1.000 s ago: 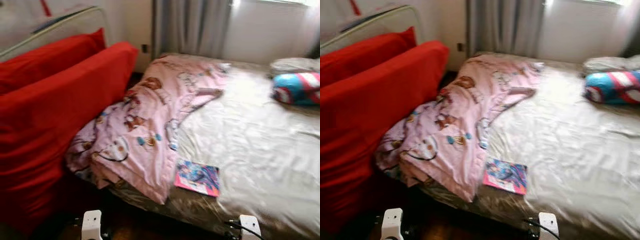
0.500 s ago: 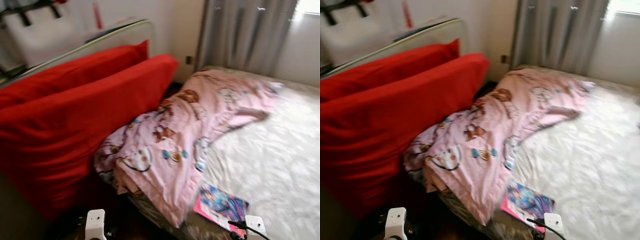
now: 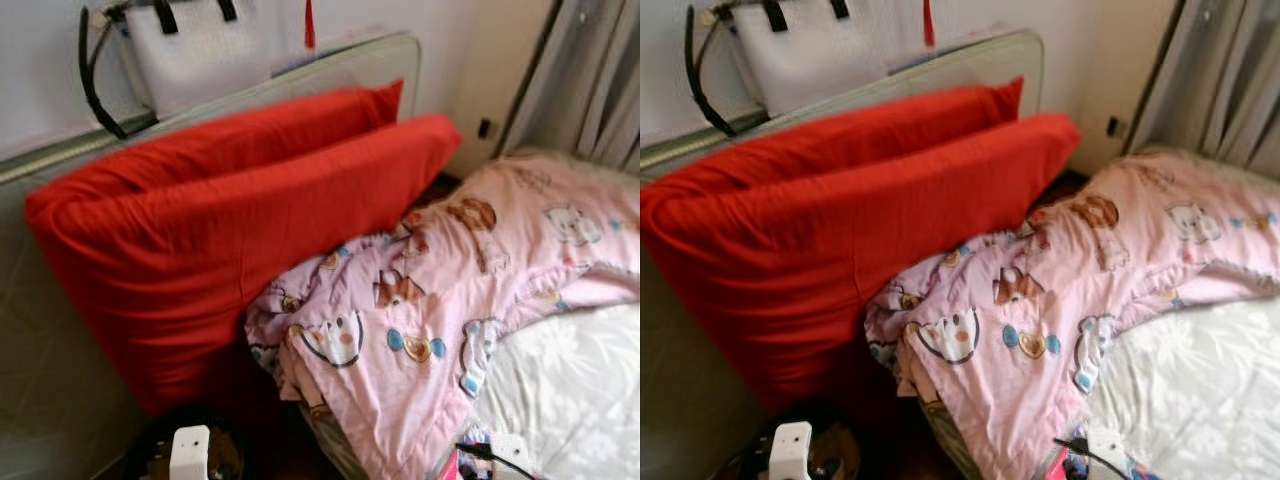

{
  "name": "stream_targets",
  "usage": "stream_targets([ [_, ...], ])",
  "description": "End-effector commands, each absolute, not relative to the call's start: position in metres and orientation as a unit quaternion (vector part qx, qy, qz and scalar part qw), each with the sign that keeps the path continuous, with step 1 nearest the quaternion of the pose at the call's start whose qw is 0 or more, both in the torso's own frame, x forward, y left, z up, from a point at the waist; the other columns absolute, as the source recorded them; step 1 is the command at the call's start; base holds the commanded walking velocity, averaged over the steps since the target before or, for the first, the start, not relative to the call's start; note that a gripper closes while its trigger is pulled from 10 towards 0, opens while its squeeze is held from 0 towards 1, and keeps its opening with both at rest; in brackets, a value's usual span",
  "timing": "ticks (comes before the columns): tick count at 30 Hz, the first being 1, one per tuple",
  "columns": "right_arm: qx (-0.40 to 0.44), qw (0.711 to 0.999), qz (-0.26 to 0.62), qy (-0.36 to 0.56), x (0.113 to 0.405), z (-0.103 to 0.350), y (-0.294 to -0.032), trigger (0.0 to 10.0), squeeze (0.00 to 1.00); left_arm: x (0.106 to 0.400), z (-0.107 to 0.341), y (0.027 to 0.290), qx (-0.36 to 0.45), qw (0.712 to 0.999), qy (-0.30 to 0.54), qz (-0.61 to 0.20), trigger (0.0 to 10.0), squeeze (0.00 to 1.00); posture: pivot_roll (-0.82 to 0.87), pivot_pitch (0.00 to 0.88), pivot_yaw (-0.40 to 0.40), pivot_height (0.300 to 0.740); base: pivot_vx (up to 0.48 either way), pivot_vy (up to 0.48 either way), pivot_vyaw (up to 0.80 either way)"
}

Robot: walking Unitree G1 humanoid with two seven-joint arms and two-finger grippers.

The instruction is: Clean up the room

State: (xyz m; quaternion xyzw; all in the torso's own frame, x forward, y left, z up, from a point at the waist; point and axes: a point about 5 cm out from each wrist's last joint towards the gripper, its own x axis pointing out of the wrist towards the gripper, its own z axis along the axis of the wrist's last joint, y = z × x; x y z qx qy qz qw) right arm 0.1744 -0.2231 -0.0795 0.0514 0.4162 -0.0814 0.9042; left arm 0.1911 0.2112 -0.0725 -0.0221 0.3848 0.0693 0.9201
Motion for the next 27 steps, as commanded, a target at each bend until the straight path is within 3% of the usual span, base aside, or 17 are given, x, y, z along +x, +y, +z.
stream_targets([
  [1,0.075,0.932,-0.087,0.342,0.201,-0.064,-0.218,10.0,0.00,0.214,-0.053,0.216,-0.026,0.950,0.302,0.072,10.0,0.00,0.08,0.000,-0.050,0.720,0.000,0.000,0.00],
  [6,0.075,0.959,-0.080,0.263,0.241,-0.037,-0.213,10.0,0.00,0.244,-0.025,0.219,-0.022,0.975,0.210,0.062,10.0,0.00,0.08,0.000,-0.053,0.720,0.000,0.000,0.00],
  [10,0.075,0.956,-0.083,0.270,0.239,-0.039,-0.211,10.0,0.00,0.240,-0.032,0.217,-0.022,0.970,0.234,0.065,10.0,0.00,0.07,0.000,-0.054,0.720,0.000,0.000,0.00],
  [20,0.076,0.932,-0.090,0.342,0.205,-0.064,-0.206,10.0,0.00,0.209,-0.055,0.216,-0.025,0.951,0.299,0.071,10.0,0.00,0.08,0.000,-0.051,0.720,0.000,0.000,0.00],
  [27,0.073,0.909,-0.103,0.397,0.169,-0.078,-0.232,10.0,0.00,0.203,-0.060,0.214,-0.023,0.945,0.318,0.065,10.0,0.00,0.08,0.000,-0.047,0.720,0.000,0.000,0.00],
])
